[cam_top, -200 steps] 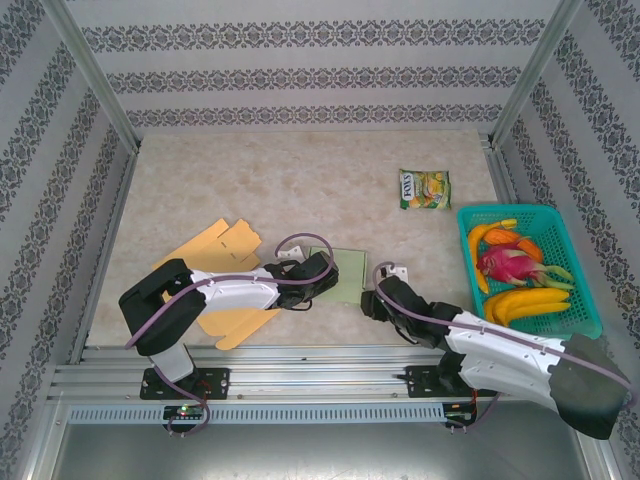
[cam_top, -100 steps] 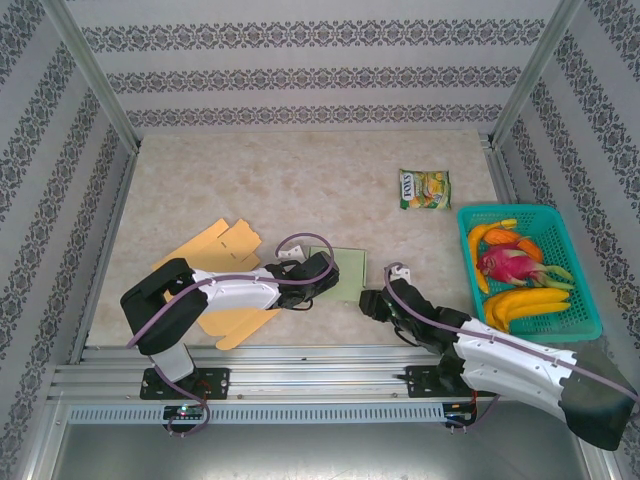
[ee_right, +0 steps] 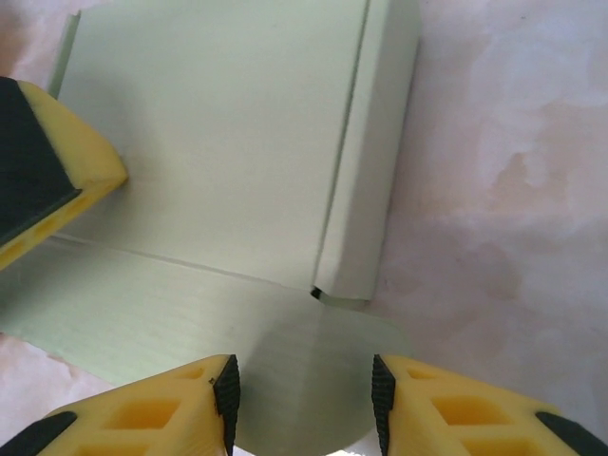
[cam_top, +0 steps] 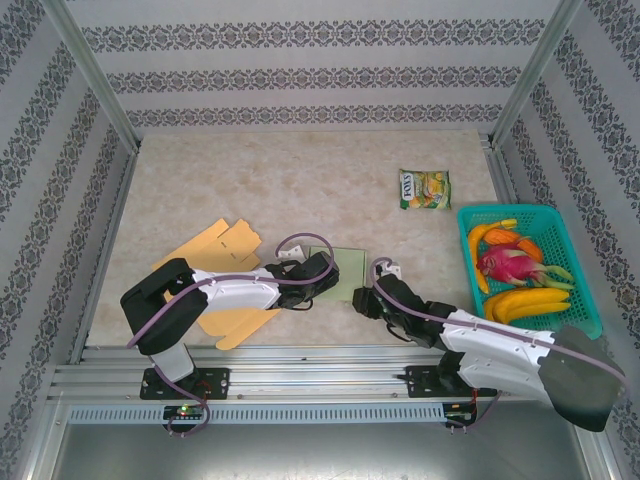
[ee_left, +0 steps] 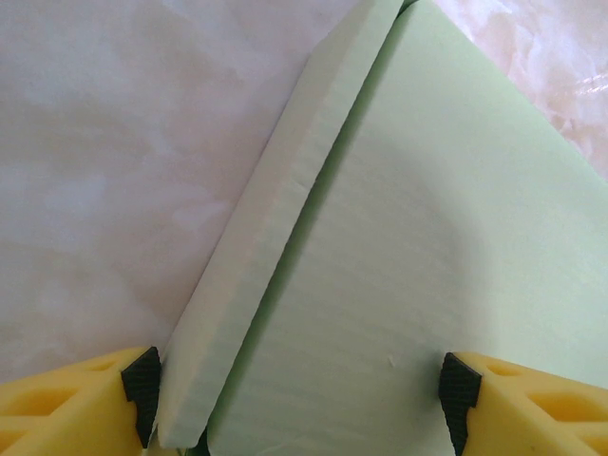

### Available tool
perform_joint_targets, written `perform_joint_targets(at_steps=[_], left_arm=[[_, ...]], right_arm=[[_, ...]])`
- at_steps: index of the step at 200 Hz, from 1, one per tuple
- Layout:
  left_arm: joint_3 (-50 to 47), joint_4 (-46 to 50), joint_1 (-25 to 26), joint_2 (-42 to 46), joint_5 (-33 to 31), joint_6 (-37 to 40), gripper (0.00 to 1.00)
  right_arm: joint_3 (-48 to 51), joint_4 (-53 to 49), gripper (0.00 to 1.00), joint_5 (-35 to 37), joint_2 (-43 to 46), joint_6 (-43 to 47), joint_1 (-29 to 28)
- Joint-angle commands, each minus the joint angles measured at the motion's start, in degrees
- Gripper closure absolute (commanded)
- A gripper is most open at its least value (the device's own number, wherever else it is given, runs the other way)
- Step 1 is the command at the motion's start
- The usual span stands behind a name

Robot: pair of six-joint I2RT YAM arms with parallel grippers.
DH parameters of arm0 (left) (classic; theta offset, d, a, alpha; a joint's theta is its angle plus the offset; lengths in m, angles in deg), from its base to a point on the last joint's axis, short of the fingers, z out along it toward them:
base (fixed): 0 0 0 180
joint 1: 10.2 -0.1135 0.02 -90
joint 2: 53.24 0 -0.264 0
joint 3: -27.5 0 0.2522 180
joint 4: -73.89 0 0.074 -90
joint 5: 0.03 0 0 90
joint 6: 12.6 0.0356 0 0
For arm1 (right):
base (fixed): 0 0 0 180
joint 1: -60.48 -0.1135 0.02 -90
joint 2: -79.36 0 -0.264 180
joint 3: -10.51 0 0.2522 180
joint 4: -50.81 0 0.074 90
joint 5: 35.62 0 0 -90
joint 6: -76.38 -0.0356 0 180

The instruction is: Fold the paper box

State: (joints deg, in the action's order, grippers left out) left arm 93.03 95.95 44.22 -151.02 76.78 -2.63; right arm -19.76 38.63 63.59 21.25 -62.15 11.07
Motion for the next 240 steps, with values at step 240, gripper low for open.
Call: perform_joint_targets(at_steps=[240], left_arm=[[-1.1,5.0,0.4,-2.5,-0.6,-0.5,0.22]], right_arm=[[1.3,7.1,0.71,2.4,-4.5,4.7,-0.7]])
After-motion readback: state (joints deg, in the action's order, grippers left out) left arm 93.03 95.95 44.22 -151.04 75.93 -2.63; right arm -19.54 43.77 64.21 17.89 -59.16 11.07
